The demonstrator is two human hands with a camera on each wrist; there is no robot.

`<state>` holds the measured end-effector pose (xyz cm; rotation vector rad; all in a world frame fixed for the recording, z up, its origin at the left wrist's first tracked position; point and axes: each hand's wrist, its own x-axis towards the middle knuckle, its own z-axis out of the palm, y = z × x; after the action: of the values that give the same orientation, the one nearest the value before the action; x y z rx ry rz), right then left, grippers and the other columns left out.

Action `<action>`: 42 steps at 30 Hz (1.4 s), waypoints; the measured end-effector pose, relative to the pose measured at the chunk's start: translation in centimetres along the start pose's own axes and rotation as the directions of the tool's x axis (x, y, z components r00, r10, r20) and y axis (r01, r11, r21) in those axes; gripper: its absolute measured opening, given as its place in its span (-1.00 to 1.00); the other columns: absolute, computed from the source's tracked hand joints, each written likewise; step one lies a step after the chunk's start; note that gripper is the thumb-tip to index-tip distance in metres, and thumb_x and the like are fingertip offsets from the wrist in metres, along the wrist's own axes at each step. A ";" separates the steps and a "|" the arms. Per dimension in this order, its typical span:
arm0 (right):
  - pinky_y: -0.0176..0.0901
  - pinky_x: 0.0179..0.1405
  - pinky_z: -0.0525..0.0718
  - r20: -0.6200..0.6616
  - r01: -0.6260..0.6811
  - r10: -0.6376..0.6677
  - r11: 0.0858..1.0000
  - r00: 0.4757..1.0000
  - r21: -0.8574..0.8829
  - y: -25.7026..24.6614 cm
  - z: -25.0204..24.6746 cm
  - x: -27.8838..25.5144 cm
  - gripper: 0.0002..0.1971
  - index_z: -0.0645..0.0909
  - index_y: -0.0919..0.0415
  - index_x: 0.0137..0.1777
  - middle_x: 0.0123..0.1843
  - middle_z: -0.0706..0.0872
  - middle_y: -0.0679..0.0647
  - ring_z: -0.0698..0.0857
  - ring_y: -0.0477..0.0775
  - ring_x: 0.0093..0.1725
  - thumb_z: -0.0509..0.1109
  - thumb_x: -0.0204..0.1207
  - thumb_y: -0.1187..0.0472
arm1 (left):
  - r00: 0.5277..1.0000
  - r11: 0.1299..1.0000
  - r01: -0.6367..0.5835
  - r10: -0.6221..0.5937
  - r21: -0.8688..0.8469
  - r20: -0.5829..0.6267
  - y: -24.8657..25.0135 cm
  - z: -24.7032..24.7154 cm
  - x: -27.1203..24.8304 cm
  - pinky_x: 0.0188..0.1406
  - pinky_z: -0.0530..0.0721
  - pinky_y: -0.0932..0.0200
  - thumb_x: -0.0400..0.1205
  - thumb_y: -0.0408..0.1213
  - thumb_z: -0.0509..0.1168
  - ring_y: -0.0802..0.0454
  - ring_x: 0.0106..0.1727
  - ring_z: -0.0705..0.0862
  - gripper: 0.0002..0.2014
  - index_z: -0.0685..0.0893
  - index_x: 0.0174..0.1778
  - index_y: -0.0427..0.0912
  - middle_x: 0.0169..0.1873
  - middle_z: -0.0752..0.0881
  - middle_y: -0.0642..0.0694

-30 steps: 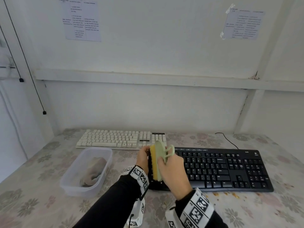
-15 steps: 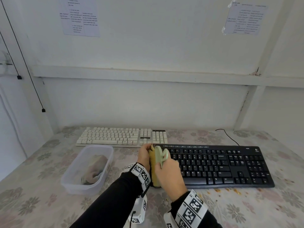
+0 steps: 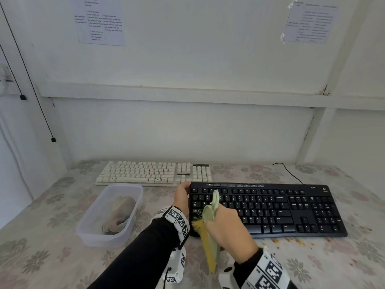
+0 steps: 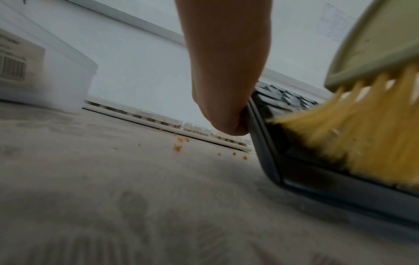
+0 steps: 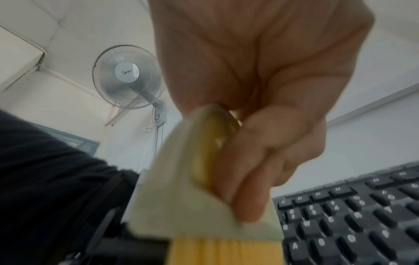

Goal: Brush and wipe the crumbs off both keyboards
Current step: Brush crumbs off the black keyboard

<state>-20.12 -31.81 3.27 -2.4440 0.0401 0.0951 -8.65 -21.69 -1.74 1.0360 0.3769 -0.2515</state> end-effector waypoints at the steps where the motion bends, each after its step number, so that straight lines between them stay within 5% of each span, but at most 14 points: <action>1: -0.41 -0.58 0.29 -0.027 0.004 -0.004 1.000 1.000 0.014 -0.1 -0.5 0.0 -0.81 0.30 0.09 -0.31 -0.31 0.48 0.00 0.40 -0.13 -0.48 0.17 0.52 0.26 | 1.000 1.000 0.000 0.000 0.002 0.001 0.0 0.0 0.0 -0.40 0.59 0.15 0.65 -0.19 0.13 -0.08 -0.36 0.61 -0.75 0.59 -0.24 -0.22 -0.34 0.62 -0.12; 4: -0.42 -0.70 0.36 -0.187 0.062 -0.047 0.996 0.981 0.071 -0.8 -1.3 0.3 -0.70 0.27 0.10 -0.35 -0.43 0.45 -0.03 0.50 -0.18 -0.64 0.17 0.63 0.20 | 1.000 1.000 0.000 0.000 0.007 0.007 0.1 0.0 0.1 -0.43 0.55 0.19 0.66 -0.19 0.12 -0.05 -0.41 0.57 -0.74 0.58 -0.27 -0.21 -0.38 0.58 -0.11; 8: -0.37 -0.46 0.63 -0.310 0.176 -0.124 0.974 0.943 0.144 -1.4 0.0 1.1 -0.93 0.37 0.09 -0.01 -0.26 0.60 0.00 0.61 -0.15 -0.38 0.23 0.62 0.23 | 1.000 1.000 0.002 -0.003 0.026 0.010 0.2 -0.2 0.0 -0.40 0.54 0.20 0.65 -0.21 0.13 -0.01 -0.41 0.54 -0.74 0.57 -0.32 -0.20 -0.41 0.54 -0.09; 15: -0.48 -0.53 0.43 -0.207 0.133 -0.092 0.972 0.974 0.193 -0.9 2.6 1.2 -0.78 0.39 0.17 0.24 -0.13 0.63 0.11 0.54 -0.10 -0.34 0.19 0.61 0.27 | 1.000 0.999 0.026 -0.026 0.038 0.003 0.2 -0.4 0.0 -0.42 0.55 0.19 0.61 -0.17 0.16 -0.02 -0.55 0.57 -0.67 0.53 -0.47 -0.19 -0.60 0.58 -0.09; 23: -0.39 -0.66 0.34 -0.034 0.044 -0.043 0.999 0.998 0.023 -0.2 1.8 0.0 -0.95 0.27 0.15 -0.02 -0.34 0.42 -0.03 0.38 -0.16 -0.51 0.11 0.63 0.25 | 0.999 0.999 -0.035 0.035 0.008 0.018 0.0 -0.3 0.1 -0.50 0.66 0.21 0.61 -0.27 0.15 -0.06 -0.43 0.66 -0.75 0.67 -0.26 -0.29 -0.40 0.69 -0.16; 28: -0.43 -0.65 0.37 -0.043 0.067 -0.064 0.995 0.997 0.072 -0.9 -0.6 -0.8 -0.73 0.26 0.06 -0.31 -0.40 0.42 -0.03 0.35 -0.18 -0.55 0.12 0.64 0.20 | 1.000 0.999 -0.030 0.030 0.016 -0.005 0.1 0.0 0.1 -0.43 0.61 0.17 0.64 -0.25 0.15 -0.06 -0.37 0.62 -0.75 0.64 -0.27 -0.25 -0.37 0.65 -0.14; 31: -0.46 -0.66 0.44 -0.204 0.118 -0.093 0.986 0.975 0.115 -1.3 -1.3 0.1 -0.90 0.43 0.17 -0.07 -0.39 0.49 -0.05 0.44 -0.20 -0.55 0.16 0.66 0.19 | 1.000 1.000 -0.016 0.015 0.009 0.019 0.1 0.0 0.0 -0.43 0.56 0.18 0.67 -0.19 0.13 -0.03 -0.45 0.58 -0.72 0.61 -0.29 -0.21 -0.50 0.62 -0.08; 34: -0.29 -0.44 0.60 -0.295 0.162 -0.112 0.975 0.949 0.152 -1.2 -1.3 1.2 -0.82 0.44 0.23 0.19 -0.24 0.62 0.05 0.58 -0.09 -0.39 0.21 0.63 0.24 | 0.999 1.000 -0.003 0.003 0.012 0.033 0.0 -0.2 0.1 -0.42 0.58 0.17 0.68 -0.17 0.13 -0.04 -0.44 0.60 -0.72 0.61 -0.26 -0.20 -0.48 0.62 -0.08; 42: -0.44 -0.71 0.37 -0.120 0.010 -0.004 0.999 0.993 0.050 0.2 -0.4 0.7 -0.81 0.29 0.14 -0.22 -0.43 0.40 -0.05 0.36 -0.19 -0.57 0.15 0.64 0.23 | 0.998 1.000 -0.023 0.023 0.013 0.053 -0.2 0.1 -0.2 -0.34 0.58 0.14 0.69 -0.16 0.09 0.00 -0.58 0.67 -0.64 0.64 -0.33 -0.24 -0.57 0.69 -0.11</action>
<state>-19.46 -32.20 3.44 -2.3961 0.0867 -0.0557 -8.87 -21.90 -1.79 1.0442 0.3157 -0.2605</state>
